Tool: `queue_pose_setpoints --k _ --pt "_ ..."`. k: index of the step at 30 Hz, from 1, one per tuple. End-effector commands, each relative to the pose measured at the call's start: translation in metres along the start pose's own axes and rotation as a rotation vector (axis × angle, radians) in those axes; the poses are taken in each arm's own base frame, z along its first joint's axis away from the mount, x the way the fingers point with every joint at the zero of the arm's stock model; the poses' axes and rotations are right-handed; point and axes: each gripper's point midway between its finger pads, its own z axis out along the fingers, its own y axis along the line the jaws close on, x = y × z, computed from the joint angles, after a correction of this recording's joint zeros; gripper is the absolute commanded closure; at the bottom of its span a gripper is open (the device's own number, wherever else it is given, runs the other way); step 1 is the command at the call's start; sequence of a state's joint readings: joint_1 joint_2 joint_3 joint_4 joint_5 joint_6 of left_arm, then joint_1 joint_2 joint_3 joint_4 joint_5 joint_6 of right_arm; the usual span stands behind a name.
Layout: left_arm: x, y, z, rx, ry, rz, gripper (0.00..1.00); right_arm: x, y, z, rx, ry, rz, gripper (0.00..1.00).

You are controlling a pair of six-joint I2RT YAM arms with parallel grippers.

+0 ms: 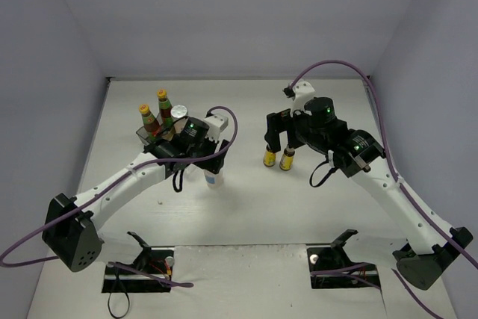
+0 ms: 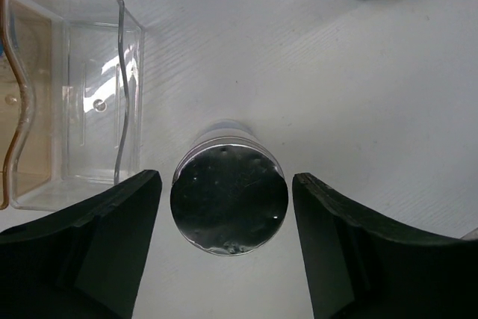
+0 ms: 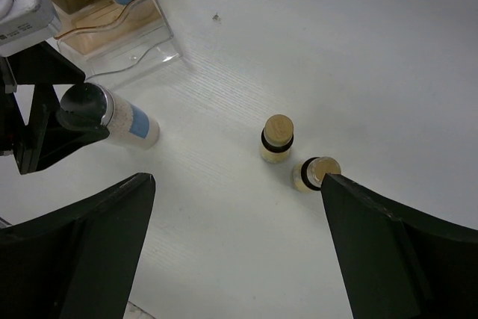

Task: Organize the condiment bottles

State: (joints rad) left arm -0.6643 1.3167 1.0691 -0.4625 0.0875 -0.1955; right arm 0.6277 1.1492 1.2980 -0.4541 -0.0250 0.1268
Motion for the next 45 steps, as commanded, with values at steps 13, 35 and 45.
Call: queue_pose_setpoints --k 13,35,45 --pt "-0.05 0.016 -0.049 -0.13 -0.134 -0.044 0.94 -0.015 -0.007 -0.007 0.025 -0.072 0.025 0.0" --pt "-0.118 0.163 -0.107 -0.398 -0.288 -0.194 0.94 -0.014 -0.001 -0.014 -0.012 -0.086 0.039 0.0" --pt "-0.111 0.188 -0.08 -0.394 -0.263 -0.231 0.94 -0.007 -0.002 -0.019 -0.013 -0.078 0.045 0.0"
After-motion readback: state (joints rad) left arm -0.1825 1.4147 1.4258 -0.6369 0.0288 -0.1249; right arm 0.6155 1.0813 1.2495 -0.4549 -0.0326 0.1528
